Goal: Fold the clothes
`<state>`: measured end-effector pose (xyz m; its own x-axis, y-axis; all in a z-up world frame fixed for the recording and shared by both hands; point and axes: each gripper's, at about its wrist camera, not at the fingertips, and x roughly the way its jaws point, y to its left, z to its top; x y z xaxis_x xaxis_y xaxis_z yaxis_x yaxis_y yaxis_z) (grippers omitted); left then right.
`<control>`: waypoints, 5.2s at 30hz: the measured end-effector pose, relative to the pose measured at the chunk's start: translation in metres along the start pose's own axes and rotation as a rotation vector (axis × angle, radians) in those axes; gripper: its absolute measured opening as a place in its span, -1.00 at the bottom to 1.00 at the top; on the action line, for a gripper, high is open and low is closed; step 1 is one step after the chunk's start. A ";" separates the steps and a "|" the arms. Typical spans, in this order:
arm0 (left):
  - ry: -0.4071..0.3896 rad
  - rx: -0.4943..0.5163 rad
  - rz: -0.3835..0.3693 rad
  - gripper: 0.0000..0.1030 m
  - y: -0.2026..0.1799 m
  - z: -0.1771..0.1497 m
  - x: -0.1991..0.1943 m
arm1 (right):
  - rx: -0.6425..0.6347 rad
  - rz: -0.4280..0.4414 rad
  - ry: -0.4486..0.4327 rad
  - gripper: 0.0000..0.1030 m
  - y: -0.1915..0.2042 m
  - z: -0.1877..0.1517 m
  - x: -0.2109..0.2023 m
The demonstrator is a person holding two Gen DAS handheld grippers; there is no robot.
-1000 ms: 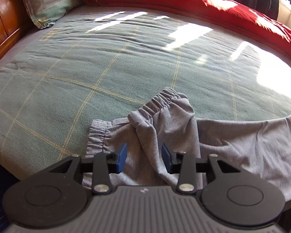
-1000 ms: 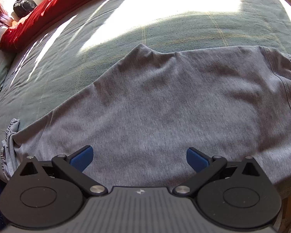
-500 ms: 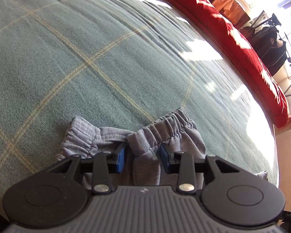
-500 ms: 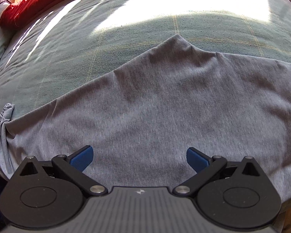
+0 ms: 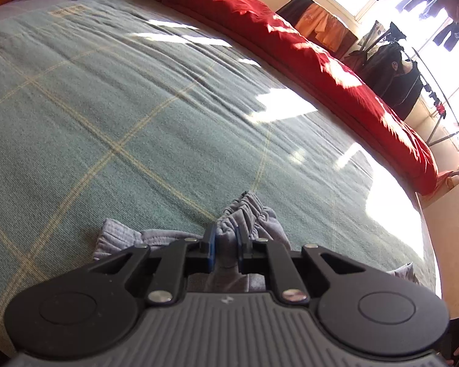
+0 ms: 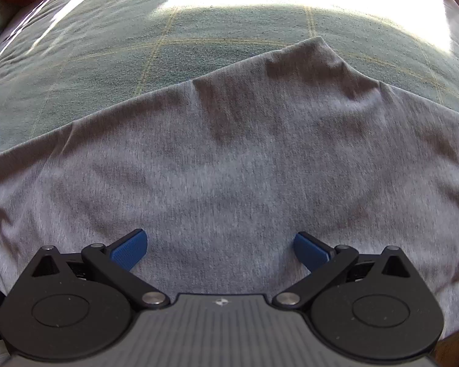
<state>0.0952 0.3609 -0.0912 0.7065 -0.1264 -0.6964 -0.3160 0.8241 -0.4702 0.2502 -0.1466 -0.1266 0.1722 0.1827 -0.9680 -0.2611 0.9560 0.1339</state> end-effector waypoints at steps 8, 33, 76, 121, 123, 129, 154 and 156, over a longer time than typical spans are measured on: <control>-0.071 0.021 0.103 -0.80 -0.004 -0.004 -0.057 | -0.001 -0.002 -0.010 1.00 0.001 -0.004 -0.002; -0.030 -0.041 0.261 -0.61 0.054 -0.026 -0.070 | -0.037 -0.037 0.003 1.00 0.011 -0.006 0.001; 0.026 0.350 0.024 -0.43 -0.068 -0.029 0.012 | -0.175 0.087 -0.056 1.00 0.050 0.028 -0.026; 0.207 0.425 0.046 0.00 -0.082 -0.094 0.005 | -0.617 0.541 0.063 1.00 0.193 0.015 -0.006; 0.242 0.415 0.070 0.00 -0.078 -0.101 0.013 | -0.594 0.561 0.082 1.00 0.187 0.007 0.000; 0.248 0.331 0.076 0.04 -0.053 -0.116 -0.005 | -0.618 0.560 0.123 1.00 0.193 -0.010 0.017; 0.159 0.331 0.159 0.10 -0.057 -0.041 0.050 | -0.643 0.118 -0.036 1.00 0.121 -0.013 0.026; 0.159 0.335 0.196 0.06 -0.057 -0.041 0.042 | -0.652 0.107 -0.054 1.00 0.125 -0.018 0.025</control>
<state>0.1170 0.2863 -0.1163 0.5387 -0.0118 -0.8424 -0.1923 0.9718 -0.1366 0.2042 -0.0264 -0.1379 0.1560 0.2966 -0.9422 -0.7982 0.5998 0.0567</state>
